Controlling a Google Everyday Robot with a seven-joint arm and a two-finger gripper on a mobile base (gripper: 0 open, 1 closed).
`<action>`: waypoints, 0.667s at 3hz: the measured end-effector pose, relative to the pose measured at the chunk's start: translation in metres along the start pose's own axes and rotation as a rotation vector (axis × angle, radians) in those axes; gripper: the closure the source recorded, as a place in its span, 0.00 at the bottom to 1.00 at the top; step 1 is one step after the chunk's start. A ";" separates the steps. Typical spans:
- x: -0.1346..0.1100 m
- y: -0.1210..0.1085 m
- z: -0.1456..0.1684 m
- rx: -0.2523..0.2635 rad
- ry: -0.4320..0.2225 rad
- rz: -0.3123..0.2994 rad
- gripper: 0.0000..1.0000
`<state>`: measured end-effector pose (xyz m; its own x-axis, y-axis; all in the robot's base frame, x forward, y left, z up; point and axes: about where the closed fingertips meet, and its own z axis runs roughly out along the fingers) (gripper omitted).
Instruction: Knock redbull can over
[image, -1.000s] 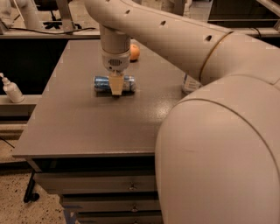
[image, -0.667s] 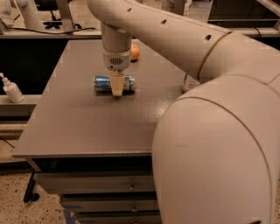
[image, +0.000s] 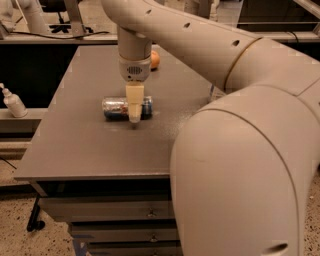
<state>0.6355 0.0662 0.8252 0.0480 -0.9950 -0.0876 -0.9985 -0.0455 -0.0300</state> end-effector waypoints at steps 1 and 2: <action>0.002 0.003 -0.009 0.025 -0.028 0.018 0.00; 0.003 0.009 -0.038 0.098 -0.118 0.066 0.00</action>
Offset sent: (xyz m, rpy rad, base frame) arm -0.0230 -0.0185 0.0928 0.2833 -0.1963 -0.1604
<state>0.6254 0.0596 0.8622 -0.0091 -0.9780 -0.2082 -0.9926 0.0341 -0.1166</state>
